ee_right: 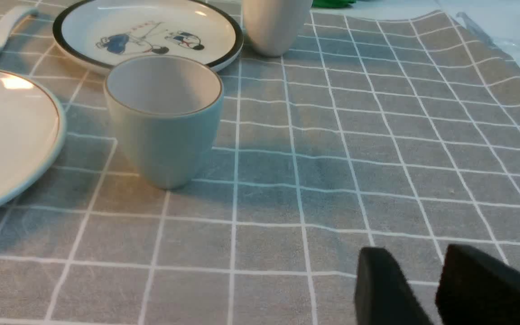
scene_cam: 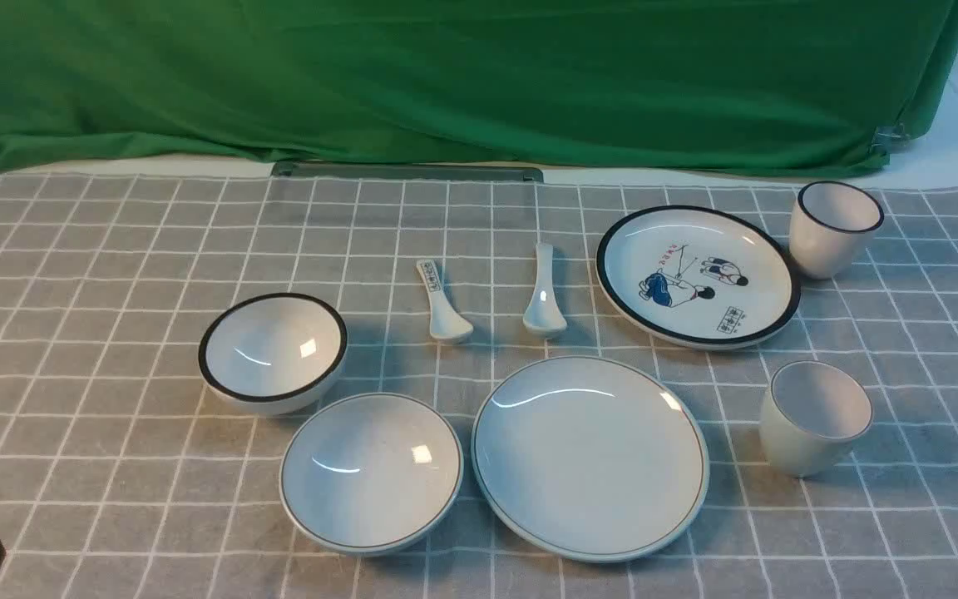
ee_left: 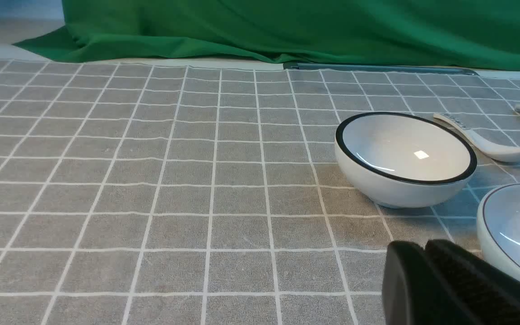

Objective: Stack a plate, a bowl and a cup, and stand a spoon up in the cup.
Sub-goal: Use the left arm to grab a blue rice bowl

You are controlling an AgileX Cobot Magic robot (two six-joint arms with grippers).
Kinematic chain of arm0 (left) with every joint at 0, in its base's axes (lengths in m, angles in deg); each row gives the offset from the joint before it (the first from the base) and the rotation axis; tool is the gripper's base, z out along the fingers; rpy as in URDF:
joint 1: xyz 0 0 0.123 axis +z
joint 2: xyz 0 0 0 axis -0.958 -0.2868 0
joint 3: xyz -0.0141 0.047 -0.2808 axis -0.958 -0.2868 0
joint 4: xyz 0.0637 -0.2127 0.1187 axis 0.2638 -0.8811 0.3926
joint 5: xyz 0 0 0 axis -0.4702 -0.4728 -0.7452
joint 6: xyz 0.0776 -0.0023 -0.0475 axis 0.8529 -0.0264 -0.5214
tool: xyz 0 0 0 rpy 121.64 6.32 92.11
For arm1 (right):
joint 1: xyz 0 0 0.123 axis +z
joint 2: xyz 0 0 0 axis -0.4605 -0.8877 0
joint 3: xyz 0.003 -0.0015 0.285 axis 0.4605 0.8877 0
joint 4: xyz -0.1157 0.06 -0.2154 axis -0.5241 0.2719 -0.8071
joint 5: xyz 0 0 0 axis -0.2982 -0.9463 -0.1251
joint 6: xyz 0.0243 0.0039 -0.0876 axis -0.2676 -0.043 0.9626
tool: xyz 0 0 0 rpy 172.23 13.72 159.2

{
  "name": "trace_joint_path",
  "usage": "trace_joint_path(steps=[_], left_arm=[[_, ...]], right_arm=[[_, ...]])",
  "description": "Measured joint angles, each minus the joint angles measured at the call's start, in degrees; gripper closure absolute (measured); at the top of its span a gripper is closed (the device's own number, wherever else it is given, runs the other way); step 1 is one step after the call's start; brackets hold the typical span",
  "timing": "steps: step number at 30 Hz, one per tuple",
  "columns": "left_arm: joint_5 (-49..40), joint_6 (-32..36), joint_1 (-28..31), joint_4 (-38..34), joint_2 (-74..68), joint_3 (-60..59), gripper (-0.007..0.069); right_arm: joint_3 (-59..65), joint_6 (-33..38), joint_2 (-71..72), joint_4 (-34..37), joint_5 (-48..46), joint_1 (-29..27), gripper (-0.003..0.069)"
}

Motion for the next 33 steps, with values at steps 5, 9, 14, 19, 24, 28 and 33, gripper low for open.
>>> trace_joint_path(steps=[5, 9, 14, 19, 24, 28, 33], left_arm=[[0.00, 0.00, 0.00, 0.00, 0.00, 0.00, 0.0607], [0.00, 0.00, 0.00, 0.00, 0.00, 0.00, 0.0607], [0.00, 0.00, 0.00, 0.00, 0.00, 0.00, 0.0607], [0.13, 0.05, 0.00, 1.09, 0.00, 0.00, 0.0607], [5.94, 0.89, 0.00, 3.77, 0.00, 0.00, 0.0607], [18.12, -5.24, 0.00, -7.74, 0.00, 0.00, 0.0607], [31.83, -9.26, 0.00, -13.41, 0.00, 0.00, 0.0607]], right_arm=[[0.00, 0.00, 0.00, 0.00, 0.00, 0.00, 0.0419], [0.00, 0.00, 0.00, 0.00, 0.00, 0.00, 0.0419], [0.00, 0.00, 0.00, 0.00, 0.00, 0.00, 0.0419], [0.00, 0.00, 0.00, 0.00, 0.00, 0.00, 0.0419], [0.00, 0.00, 0.00, 0.00, 0.00, 0.00, 0.0419], [0.00, 0.00, 0.00, 0.00, 0.00, 0.00, 0.0419], [0.00, -0.68, 0.00, 0.00, 0.83, 0.00, 0.0419]])
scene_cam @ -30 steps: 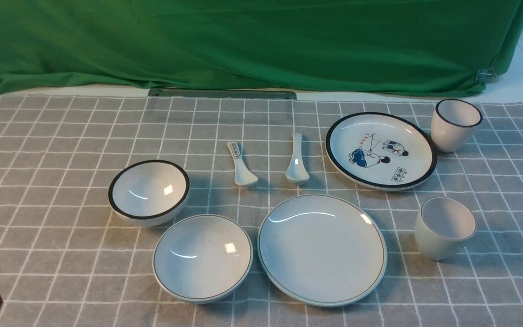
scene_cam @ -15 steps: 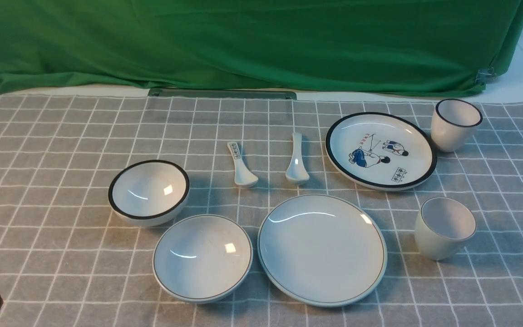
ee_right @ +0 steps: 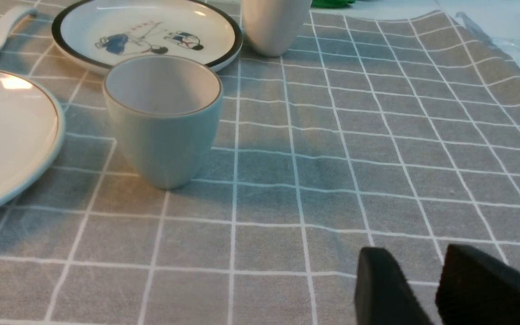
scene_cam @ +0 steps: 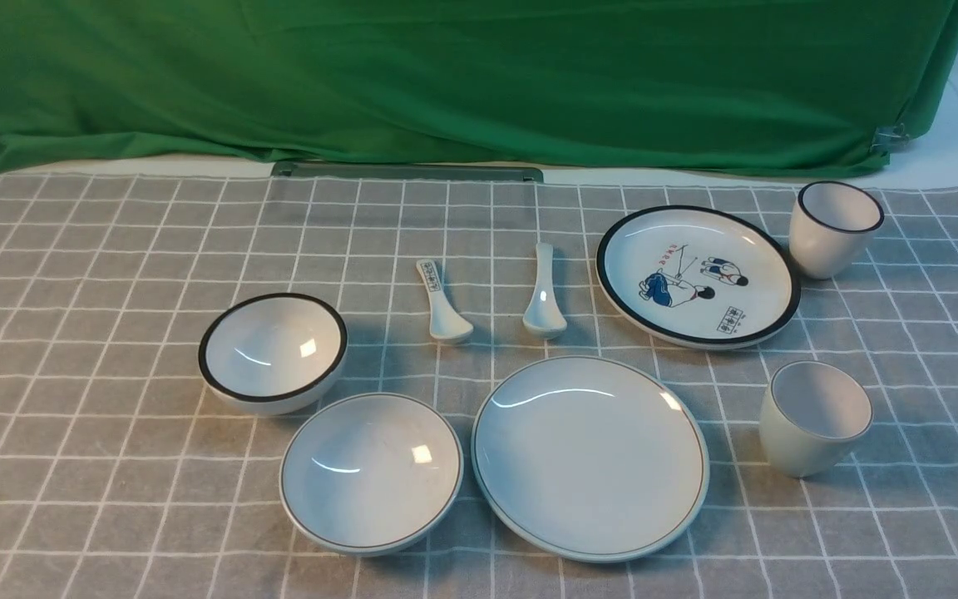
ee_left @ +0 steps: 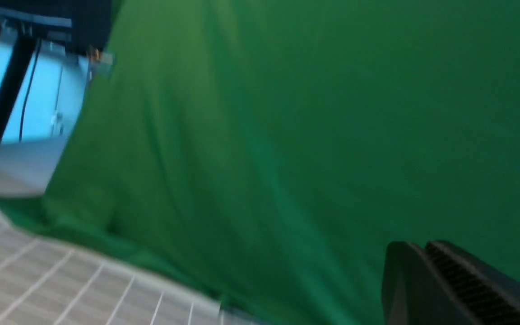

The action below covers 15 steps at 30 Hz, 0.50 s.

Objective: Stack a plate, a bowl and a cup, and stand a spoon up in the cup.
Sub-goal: Use the left arm to grab a blue rice bowl

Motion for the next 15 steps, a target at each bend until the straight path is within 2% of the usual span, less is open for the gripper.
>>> trace_joint_path(steps=[2, 6, 10, 12, 14, 15], left_arm=[[2.79, -0.56, 0.00, -0.28, 0.00, 0.00, 0.0607], [11.86, -2.10, 0.00, -0.34, 0.00, 0.00, 0.0607], [18.90, -6.21, 0.00, -0.90, 0.00, 0.31, 0.0607], [17.38, -7.74, 0.00, -2.27, -0.92, 2.99, 0.0607], [8.83, -8.89, 0.00, -3.20, -4.32, 10.96, 0.0607], [1.45, -9.16, 0.00, -3.01, -7.93, 17.68, 0.0607]], right_arm=[[0.00, -2.59, 0.00, 0.34, 2.11, 0.00, 0.0419], [0.00, -22.85, 0.00, 3.54, 12.62, 0.00, 0.0419], [0.00, -36.72, 0.00, 4.23, 19.45, 0.00, 0.0419], [0.00, -40.21, 0.00, 4.30, 21.40, 0.00, 0.0419], [0.00, -41.63, 0.00, 4.37, 23.21, 0.00, 0.0419], [0.00, -41.63, 0.00, 4.37, 23.63, 0.00, 0.0419]])
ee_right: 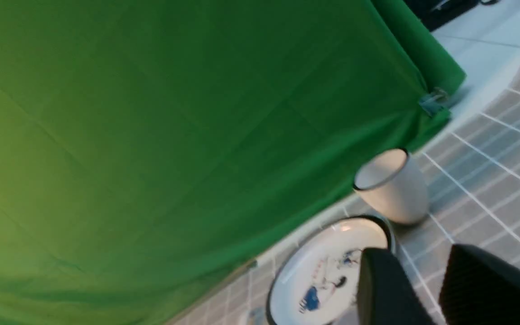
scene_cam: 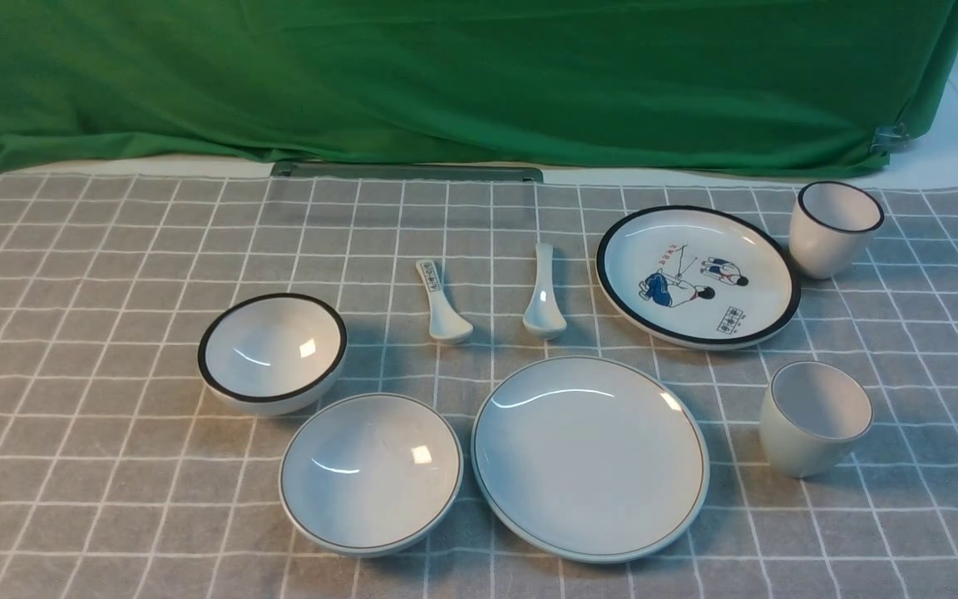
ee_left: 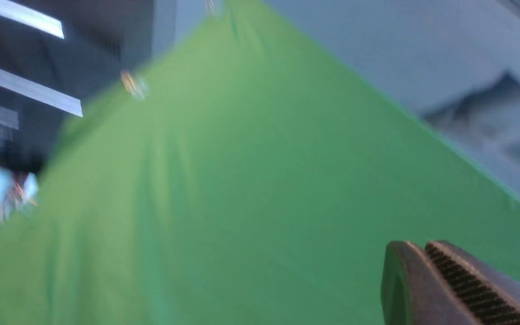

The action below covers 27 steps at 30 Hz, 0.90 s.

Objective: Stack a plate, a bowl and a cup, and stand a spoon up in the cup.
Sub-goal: Use the left arm to grab a blue rice bowl

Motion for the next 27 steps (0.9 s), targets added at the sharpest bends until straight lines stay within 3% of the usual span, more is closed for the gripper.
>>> trace_joint_path(steps=[3, 5, 7, 9, 10, 12, 15, 18, 22, 27], left_arm=[[-22.18, 0.65, 0.00, 2.21, -10.23, 13.86, 0.0607], [-41.66, 6.18, 0.00, 3.11, -22.46, 25.53, 0.0607], [-51.43, 9.39, 0.00, 2.86, -27.97, 29.38, 0.0607], [-65.55, 18.67, 0.00, -0.24, -41.35, 35.09, 0.0607], [-66.92, 19.41, 0.00, -1.06, -42.25, 35.53, 0.0607], [-69.66, 27.50, -0.26, -6.22, -51.10, 36.09, 0.0613], [-69.15, 30.92, -3.01, -8.11, -59.48, 36.16, 0.0621], [-68.35, 27.77, -8.42, -3.65, -65.58, 36.42, 0.0624], [-67.14, 19.00, -16.67, 5.10, -72.79, 36.66, 0.0624], [-66.19, 9.36, -19.33, 10.24, -78.55, 38.33, 0.0608]], right_arm=[[0.00, -0.59, 0.00, 0.00, 0.77, 0.00, 0.0423], [0.00, -4.19, 0.00, 0.00, 2.60, 0.40, 0.0444], [-0.18, -6.63, 0.00, -0.07, 2.74, 1.02, 0.0466], [-4.26, -10.16, -0.18, -2.61, -1.43, 4.35, 0.0575], [-4.83, -10.27, -0.26, -2.97, -1.43, 4.73, 0.0582], [-13.38, -7.31, -2.68, -6.96, -10.20, 10.47, 0.0624], [-25.28, 4.30, -8.85, -8.96, -26.32, 19.14, 0.0636], [-36.26, 13.04, -18.50, -10.18, -47.02, 28.33, 0.0638], [-45.45, 17.33, -32.35, -13.57, -70.59, 40.69, 0.0638], [-47.52, 17.16, -40.78, -16.12, -75.09, 51.32, 0.0638]])
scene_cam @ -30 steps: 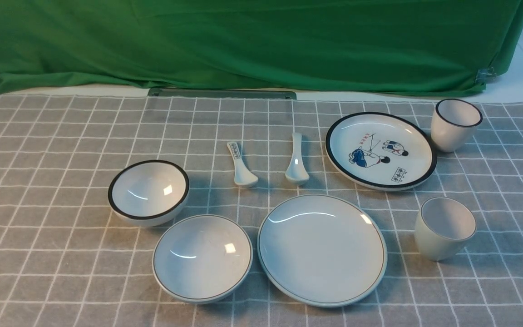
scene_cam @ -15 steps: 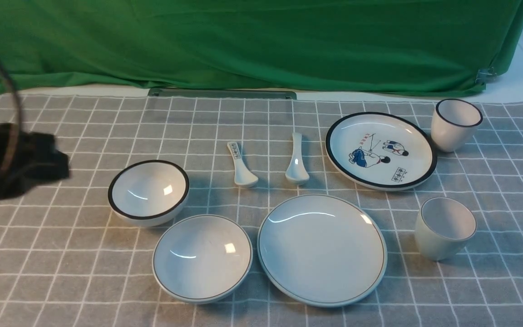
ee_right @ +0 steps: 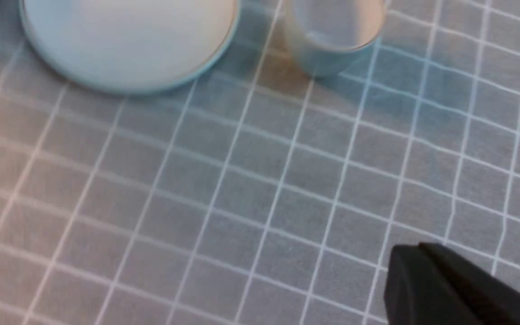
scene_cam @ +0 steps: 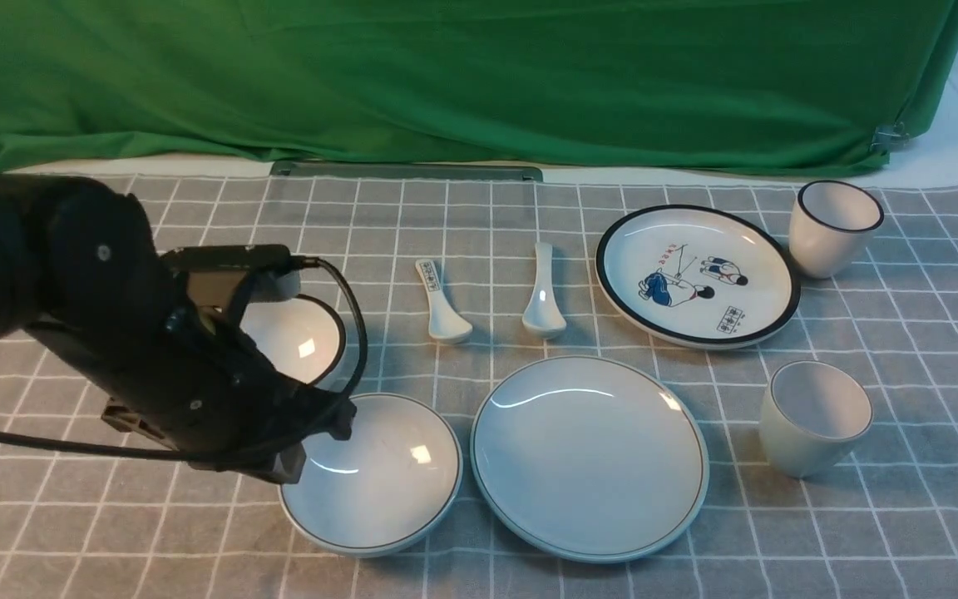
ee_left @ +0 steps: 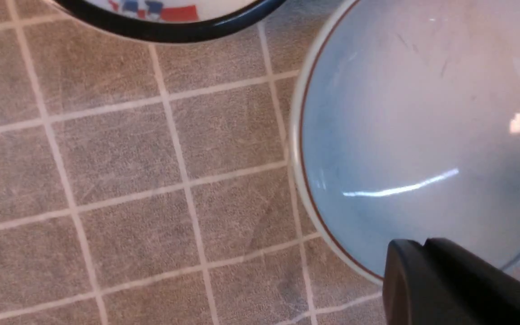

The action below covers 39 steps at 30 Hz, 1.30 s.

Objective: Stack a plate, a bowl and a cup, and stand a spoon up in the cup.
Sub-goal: Use the left arm to grab a blue rice bowl, then use the left arm to put the blue rice bowl into the blue large plate in the middle

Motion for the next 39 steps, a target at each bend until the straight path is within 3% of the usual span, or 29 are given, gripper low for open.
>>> trace_joint_path(steps=[4, 7, 8, 11, 15, 19, 21, 24, 29, 32, 36, 39], left_arm=[[2.69, -1.73, 0.00, 2.76, -2.43, 0.14, 0.0537], [4.17, -3.35, 0.00, 4.17, -5.18, 0.14, 0.0398], [4.17, -3.48, 0.00, 4.22, -5.33, 0.14, 0.0389], [4.96, -5.08, 0.00, 4.60, -7.69, 0.14, 0.0229], [7.31, -5.39, 0.00, 4.65, -10.42, 0.14, 0.0133], [7.53, -5.54, 0.00, 3.47, -11.35, 0.14, 0.0211], [7.23, -5.54, 0.00, 1.82, -11.35, 0.16, 0.0379], [5.75, -5.69, 0.00, 0.99, -11.30, 0.40, 0.0554], [0.07, -5.24, -0.04, 0.80, -8.72, 1.55, 0.0595], [-4.36, -1.69, -0.04, 0.15, -5.37, 2.67, 0.0596], [-2.77, 4.07, -1.14, -8.89, -0.56, 7.08, 0.0596], [-1.61, 6.01, -4.20, -10.77, -1.61, 10.81, 0.0596]], right_arm=[[-0.04, -2.31, -1.60, -0.15, 4.72, 3.98, 0.0638], [-0.04, -3.49, -1.87, -0.26, 9.45, 4.75, 0.0638], [-0.04, -3.49, -1.87, -0.31, 9.62, 4.75, 0.0638], [-0.04, -3.63, -1.87, -0.44, 10.76, 4.75, 0.0638], [-0.04, -3.68, -1.87, -0.80, 10.80, 4.75, 0.0638], [-0.04, -3.68, -1.87, -1.23, 10.83, 4.75, 0.0638], [-0.04, -3.68, -1.87, -1.29, 10.83, 4.75, 0.0636], [-0.04, -3.70, -1.87, -1.50, 10.83, 4.75, 0.0634], [-0.04, -3.76, -1.87, -2.17, 10.83, 4.75, 0.0629], [-0.04, -4.39, -1.87, -2.59, 10.87, 4.75, 0.0627], [-0.04, -5.40, -1.87, -2.83, 10.87, 4.75, 0.0627], [-0.04, -5.40, -1.87, -3.19, 11.07, 4.75, 0.0626]])
